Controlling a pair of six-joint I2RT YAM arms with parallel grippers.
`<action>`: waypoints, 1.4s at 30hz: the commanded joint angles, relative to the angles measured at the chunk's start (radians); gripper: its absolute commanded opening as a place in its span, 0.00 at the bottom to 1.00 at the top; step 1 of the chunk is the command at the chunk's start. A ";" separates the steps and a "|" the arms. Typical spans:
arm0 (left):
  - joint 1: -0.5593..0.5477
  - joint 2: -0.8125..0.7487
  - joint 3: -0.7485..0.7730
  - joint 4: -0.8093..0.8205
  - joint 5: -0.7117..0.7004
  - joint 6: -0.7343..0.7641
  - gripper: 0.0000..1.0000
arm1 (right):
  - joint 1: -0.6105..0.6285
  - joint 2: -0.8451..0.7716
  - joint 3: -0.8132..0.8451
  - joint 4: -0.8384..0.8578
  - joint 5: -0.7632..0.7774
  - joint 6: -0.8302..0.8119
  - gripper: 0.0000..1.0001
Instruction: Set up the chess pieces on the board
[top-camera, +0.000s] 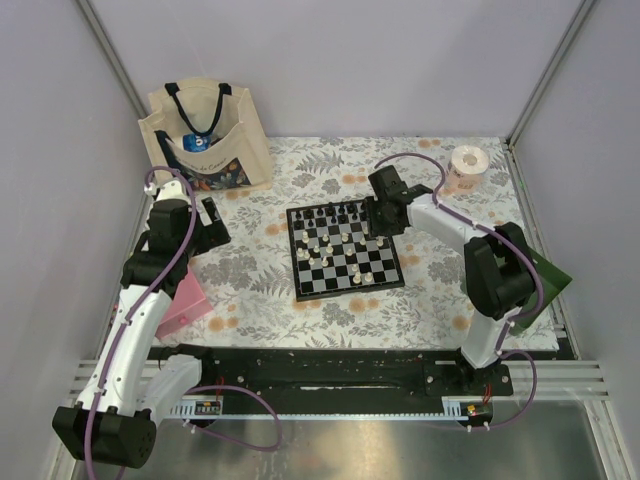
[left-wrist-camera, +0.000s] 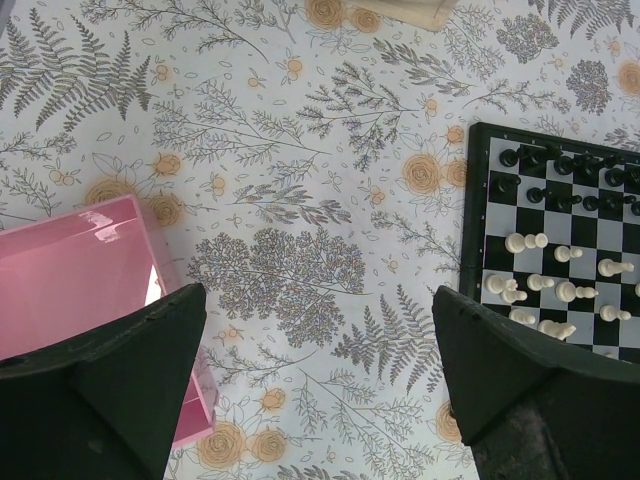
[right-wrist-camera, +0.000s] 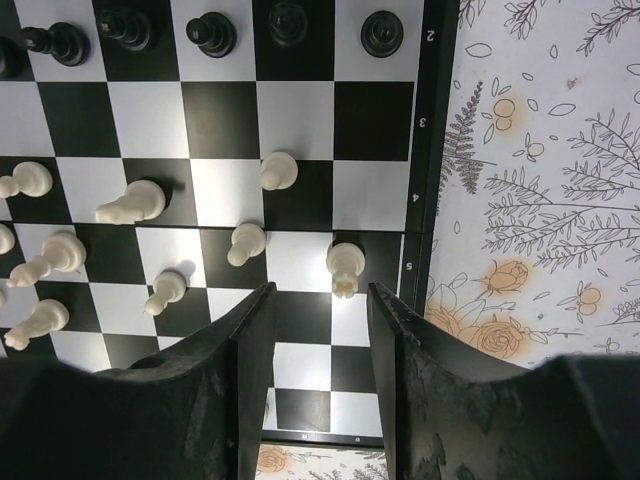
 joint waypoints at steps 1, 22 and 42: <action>0.005 -0.006 0.001 0.041 0.009 0.005 0.99 | -0.013 0.027 0.056 -0.018 0.029 -0.022 0.50; 0.005 0.003 0.002 0.041 0.009 0.007 0.99 | -0.020 0.085 0.087 -0.044 0.023 -0.025 0.38; 0.006 0.006 0.001 0.041 0.015 0.007 0.99 | -0.021 0.094 0.081 -0.050 -0.001 -0.020 0.39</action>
